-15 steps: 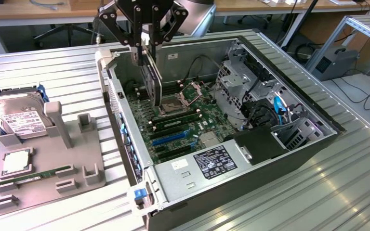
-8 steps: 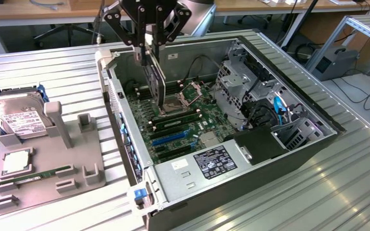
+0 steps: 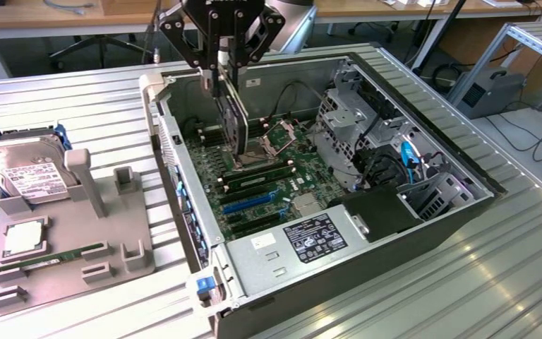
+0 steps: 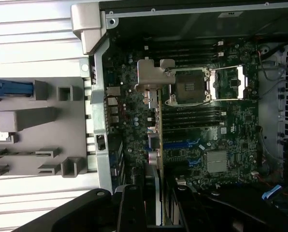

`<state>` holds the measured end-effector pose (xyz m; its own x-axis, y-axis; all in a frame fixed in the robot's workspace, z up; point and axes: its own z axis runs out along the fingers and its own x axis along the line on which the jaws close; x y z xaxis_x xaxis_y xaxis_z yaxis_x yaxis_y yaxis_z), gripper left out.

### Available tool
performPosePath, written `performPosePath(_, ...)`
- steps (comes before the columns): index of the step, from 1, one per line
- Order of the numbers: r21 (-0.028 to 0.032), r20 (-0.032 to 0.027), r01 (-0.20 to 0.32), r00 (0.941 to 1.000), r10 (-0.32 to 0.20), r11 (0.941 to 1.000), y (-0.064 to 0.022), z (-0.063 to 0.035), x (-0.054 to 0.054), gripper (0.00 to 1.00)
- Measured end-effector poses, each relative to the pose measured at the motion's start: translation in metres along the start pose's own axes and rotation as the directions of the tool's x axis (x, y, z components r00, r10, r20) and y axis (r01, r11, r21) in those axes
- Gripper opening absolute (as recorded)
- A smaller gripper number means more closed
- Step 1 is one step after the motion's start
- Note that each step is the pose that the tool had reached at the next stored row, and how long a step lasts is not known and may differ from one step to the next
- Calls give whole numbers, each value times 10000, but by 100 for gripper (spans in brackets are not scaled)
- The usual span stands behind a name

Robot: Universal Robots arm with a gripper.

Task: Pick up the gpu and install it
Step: 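Pick up the gpu and move the gpu toward the slot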

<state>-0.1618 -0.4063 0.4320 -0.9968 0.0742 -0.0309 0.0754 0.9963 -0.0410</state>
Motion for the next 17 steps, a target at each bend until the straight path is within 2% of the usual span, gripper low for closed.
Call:
performPosePath(6,67,6,2,10000,-2,10000,16,33,-40,27)
performPosePath(17,129,10,3,10000,-4,9999,22,110,-77,27)
